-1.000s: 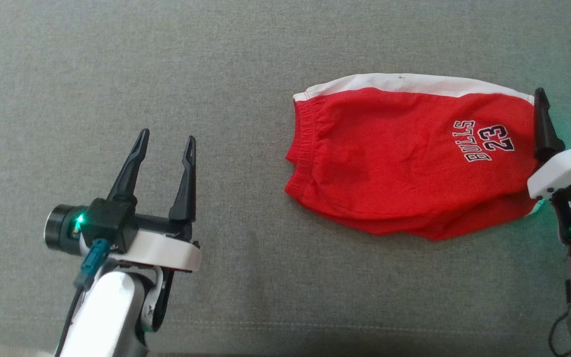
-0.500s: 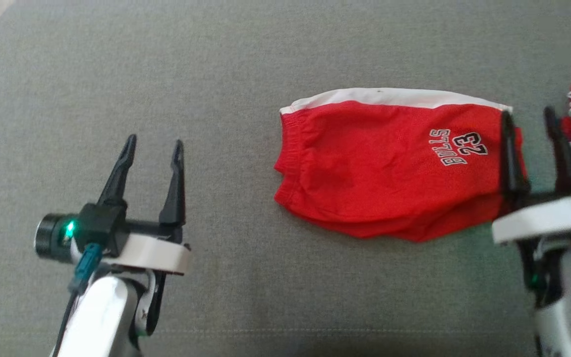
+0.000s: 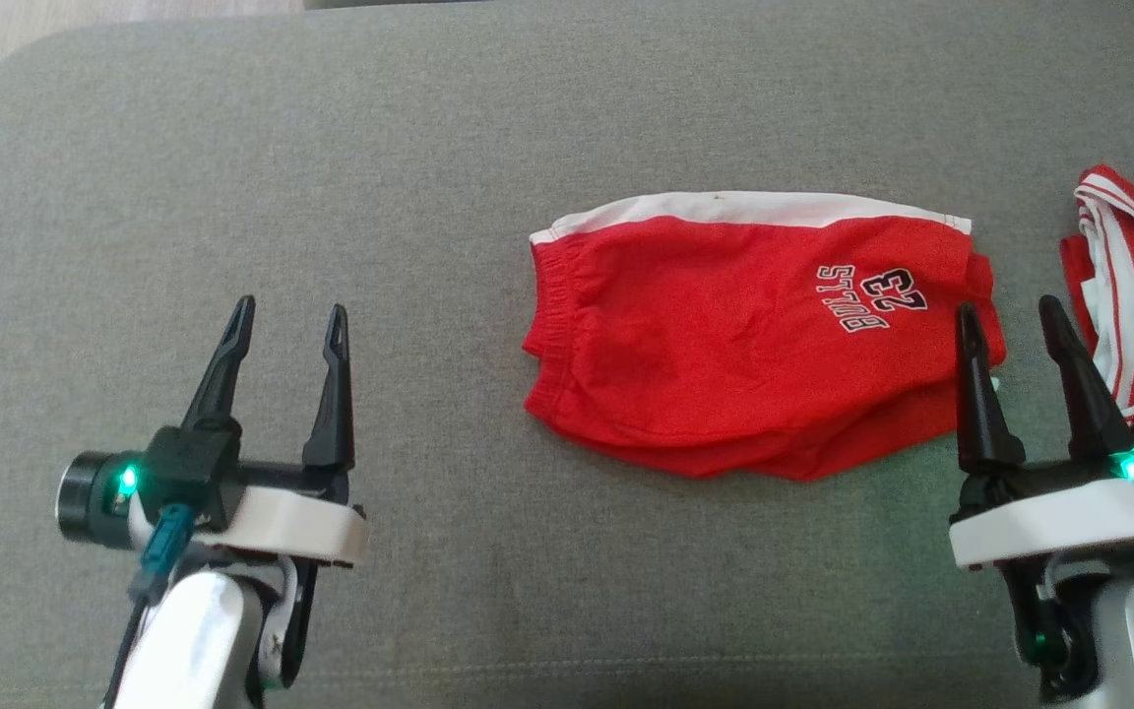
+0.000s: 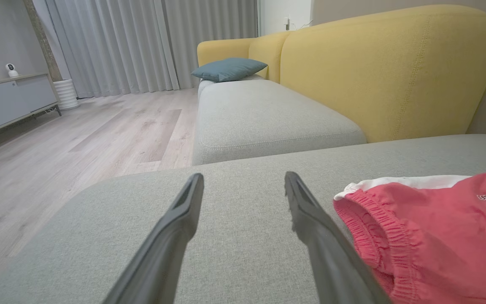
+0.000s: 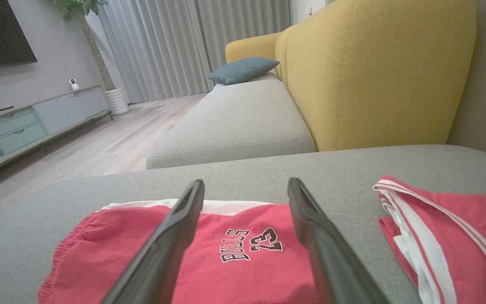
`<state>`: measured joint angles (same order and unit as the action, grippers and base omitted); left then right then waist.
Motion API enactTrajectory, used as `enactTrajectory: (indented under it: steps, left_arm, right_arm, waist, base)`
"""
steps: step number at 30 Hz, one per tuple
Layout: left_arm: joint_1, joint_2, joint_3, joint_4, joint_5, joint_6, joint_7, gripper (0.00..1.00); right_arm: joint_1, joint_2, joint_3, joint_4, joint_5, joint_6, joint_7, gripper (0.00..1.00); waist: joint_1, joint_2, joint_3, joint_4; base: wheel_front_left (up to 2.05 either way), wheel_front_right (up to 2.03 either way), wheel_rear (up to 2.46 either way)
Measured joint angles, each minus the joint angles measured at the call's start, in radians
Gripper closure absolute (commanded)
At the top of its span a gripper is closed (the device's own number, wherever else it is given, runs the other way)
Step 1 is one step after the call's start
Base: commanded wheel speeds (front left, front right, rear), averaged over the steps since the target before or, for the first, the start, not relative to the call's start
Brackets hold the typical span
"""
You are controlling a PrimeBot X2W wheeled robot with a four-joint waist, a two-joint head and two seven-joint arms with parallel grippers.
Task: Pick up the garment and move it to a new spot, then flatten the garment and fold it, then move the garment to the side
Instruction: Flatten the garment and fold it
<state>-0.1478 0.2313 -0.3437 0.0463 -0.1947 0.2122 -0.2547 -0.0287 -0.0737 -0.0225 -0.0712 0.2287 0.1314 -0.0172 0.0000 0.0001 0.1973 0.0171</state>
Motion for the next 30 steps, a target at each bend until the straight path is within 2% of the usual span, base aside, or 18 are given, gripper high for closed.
enactTrajectory:
  steps: [9,12,15,22,25,30]
  left_arm:
    - [-0.025,0.006,-0.03,-0.003,0.008,-0.014,0.022,0.0]
    - [-0.115,0.0,-0.064,0.004,0.011,-0.056,0.058,0.0]
    - [-0.248,-0.03,-0.101,0.048,-0.003,-0.112,0.137,0.0]
    - [-0.49,-0.113,-0.165,0.292,-0.088,-0.244,0.4,0.0]
    - [-0.552,-0.127,-0.167,0.415,-0.118,-0.271,0.477,0.0]
    - [-0.635,-0.132,-0.17,0.583,-0.15,-0.302,0.547,0.0]
  right_arm:
    - [0.0,0.003,-0.005,-0.025,-0.001,0.0,0.018,0.0]
    - [-0.002,0.003,-0.007,-0.035,-0.001,0.0,0.019,0.0]
    - [-0.003,0.004,-0.007,-0.042,-0.001,0.0,0.028,0.0]
    - [-0.03,0.005,0.016,-0.04,0.0,0.0,0.035,0.0]
    - [-0.041,0.009,0.021,-0.028,0.011,0.0,0.035,0.0]
    - [-0.042,0.015,0.021,-0.014,0.021,0.0,0.033,0.0]
  waist:
    - [0.0,0.0,0.016,-0.002]
    - [0.0,0.0,0.033,-0.005]
    - [0.0,0.0,0.054,-0.012]
    - [0.0,0.0,0.102,-0.052]
    - [0.0,0.0,0.119,-0.076]
    - [0.0,0.0,0.146,-0.111]
  base:
    - [0.0,0.0,0.0]
    - [0.0,0.0,0.0]
    - [0.0,0.0,0.0]
    - [0.0,0.0,0.0]
    - [0.0,0.0,0.0]
    - [0.0,0.0,0.0]
